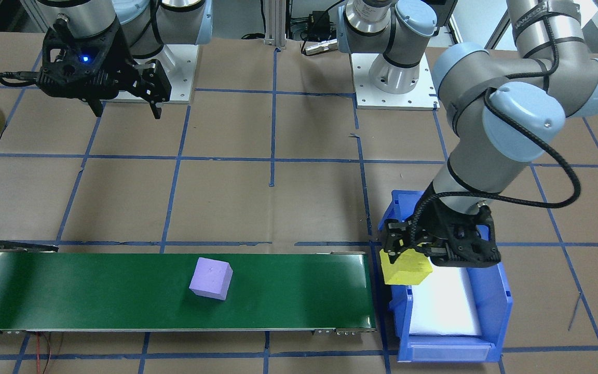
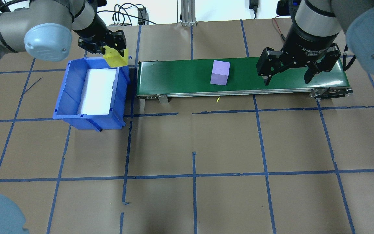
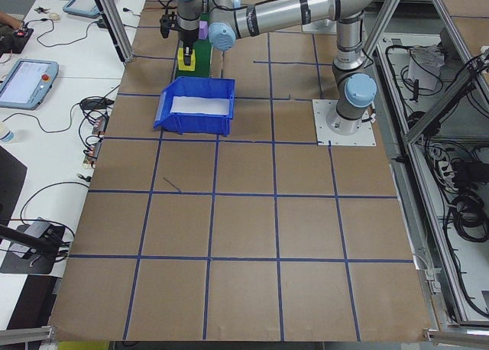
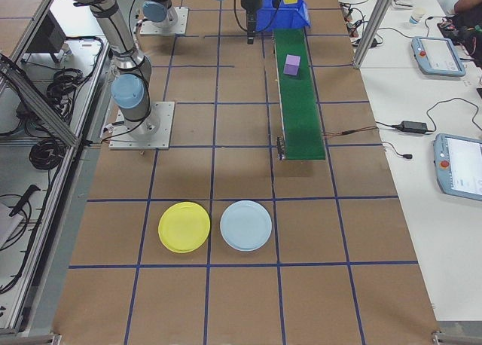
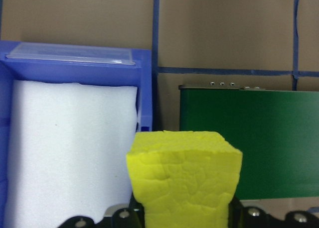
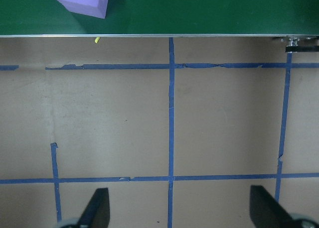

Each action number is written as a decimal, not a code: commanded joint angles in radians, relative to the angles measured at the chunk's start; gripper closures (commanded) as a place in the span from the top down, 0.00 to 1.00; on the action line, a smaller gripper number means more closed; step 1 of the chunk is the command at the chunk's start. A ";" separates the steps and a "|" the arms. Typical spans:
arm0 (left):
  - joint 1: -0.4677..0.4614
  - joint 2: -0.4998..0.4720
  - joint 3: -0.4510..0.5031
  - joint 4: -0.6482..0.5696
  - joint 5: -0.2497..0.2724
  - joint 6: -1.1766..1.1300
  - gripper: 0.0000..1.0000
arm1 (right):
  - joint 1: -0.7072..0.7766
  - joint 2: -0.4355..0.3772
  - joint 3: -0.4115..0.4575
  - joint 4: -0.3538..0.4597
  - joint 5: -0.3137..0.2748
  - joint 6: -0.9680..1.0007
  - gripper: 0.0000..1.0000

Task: Move block left to right into plate

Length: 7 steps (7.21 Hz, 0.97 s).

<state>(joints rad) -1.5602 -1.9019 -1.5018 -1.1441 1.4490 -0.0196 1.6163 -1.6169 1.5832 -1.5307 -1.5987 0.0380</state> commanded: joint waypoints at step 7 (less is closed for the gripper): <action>-0.130 -0.138 -0.014 0.124 0.014 -0.059 0.21 | -0.041 0.253 0.026 -0.401 0.014 0.066 1.00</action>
<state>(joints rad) -1.6863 -2.0099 -1.5142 -1.0487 1.4638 -0.0736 1.6022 -1.4093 1.6335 -1.8805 -1.6097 0.0719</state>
